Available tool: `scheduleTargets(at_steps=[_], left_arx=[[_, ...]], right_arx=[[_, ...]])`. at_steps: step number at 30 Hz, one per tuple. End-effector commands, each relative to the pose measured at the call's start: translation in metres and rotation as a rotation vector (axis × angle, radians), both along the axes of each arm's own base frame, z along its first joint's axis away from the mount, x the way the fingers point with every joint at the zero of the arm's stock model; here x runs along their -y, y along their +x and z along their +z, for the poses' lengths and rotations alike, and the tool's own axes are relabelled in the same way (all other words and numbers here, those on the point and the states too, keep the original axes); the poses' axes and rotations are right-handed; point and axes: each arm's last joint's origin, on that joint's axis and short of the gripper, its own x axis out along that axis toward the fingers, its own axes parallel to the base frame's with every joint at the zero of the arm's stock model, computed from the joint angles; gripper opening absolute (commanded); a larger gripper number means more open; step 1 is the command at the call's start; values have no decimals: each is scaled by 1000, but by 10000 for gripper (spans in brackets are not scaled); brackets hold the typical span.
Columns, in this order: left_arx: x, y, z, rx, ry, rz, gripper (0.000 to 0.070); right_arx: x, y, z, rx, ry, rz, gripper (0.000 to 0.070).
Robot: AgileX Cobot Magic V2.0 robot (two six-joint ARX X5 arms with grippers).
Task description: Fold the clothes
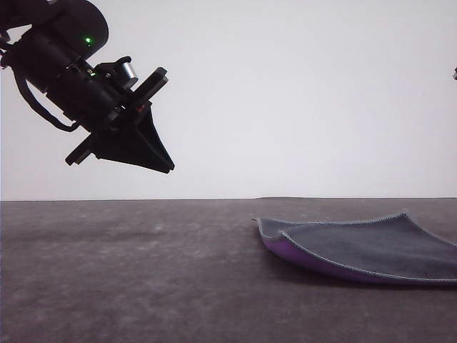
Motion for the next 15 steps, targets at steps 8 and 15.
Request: scheduleTargets(at_steps=[8,15], left_arx=[[4,4,2,12,-8,-13,301],[5,4,2,13,-9,-16,434]], right_arx=[[0,1,1,-5,0,42,332],[1,2,1,5,-3,42,492]])
